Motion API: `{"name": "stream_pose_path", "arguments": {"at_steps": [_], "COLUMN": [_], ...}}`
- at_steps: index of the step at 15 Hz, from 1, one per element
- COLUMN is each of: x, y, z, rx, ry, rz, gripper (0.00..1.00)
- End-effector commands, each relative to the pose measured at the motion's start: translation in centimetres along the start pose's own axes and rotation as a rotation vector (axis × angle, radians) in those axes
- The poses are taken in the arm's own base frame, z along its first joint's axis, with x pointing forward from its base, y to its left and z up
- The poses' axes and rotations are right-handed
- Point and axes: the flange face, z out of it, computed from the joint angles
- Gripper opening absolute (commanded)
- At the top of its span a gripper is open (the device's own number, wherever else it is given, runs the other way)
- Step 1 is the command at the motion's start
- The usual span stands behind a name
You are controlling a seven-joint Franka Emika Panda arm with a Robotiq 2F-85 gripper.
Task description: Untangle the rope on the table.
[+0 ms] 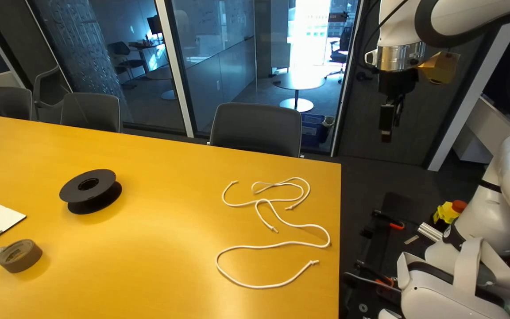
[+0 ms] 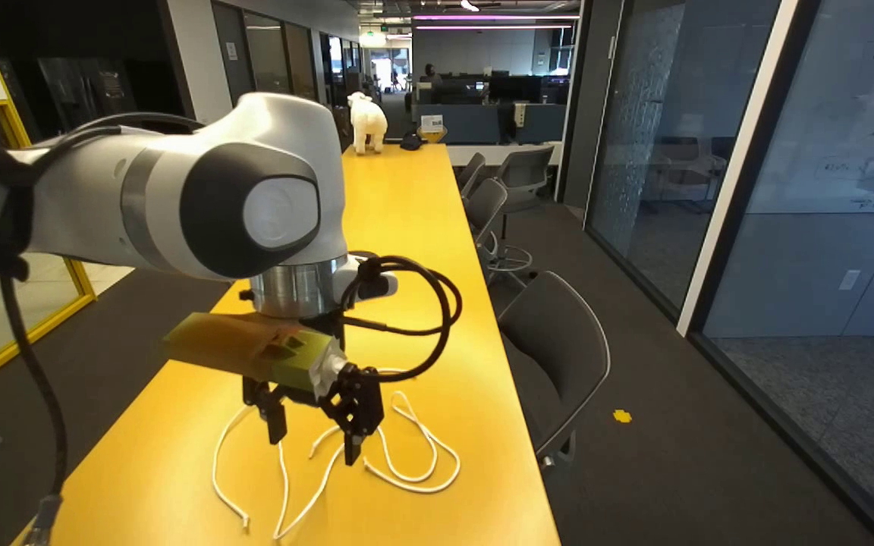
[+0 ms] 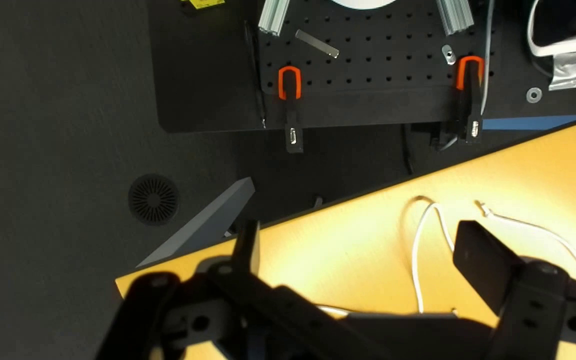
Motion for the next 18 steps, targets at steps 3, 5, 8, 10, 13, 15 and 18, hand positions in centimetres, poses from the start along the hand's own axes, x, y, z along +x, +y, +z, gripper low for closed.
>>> {"name": "stream_pose_path", "arguments": {"at_steps": [3, 5, 8, 10, 13, 15, 18], "x": [-0.53, -0.55, -0.55, -0.55, -0.55, -0.55, -0.55], "y": [0.81, 0.82, 0.82, 0.82, 0.82, 0.82, 0.82], "z": [0.76, 0.84, 0.85, 0.85, 0.85, 0.85, 0.85], "rx": [0.013, 0.014, 0.014, 0.014, 0.014, 0.014, 0.014], "ry": [-0.009, -0.01, -0.01, -0.01, -0.01, -0.01, -0.01], "rz": [-0.001, -0.003, -0.003, -0.003, -0.003, -0.003, -0.003], "gripper": [1.0, 1.0, 1.0, 1.0, 1.0, 1.0, 1.0]}}
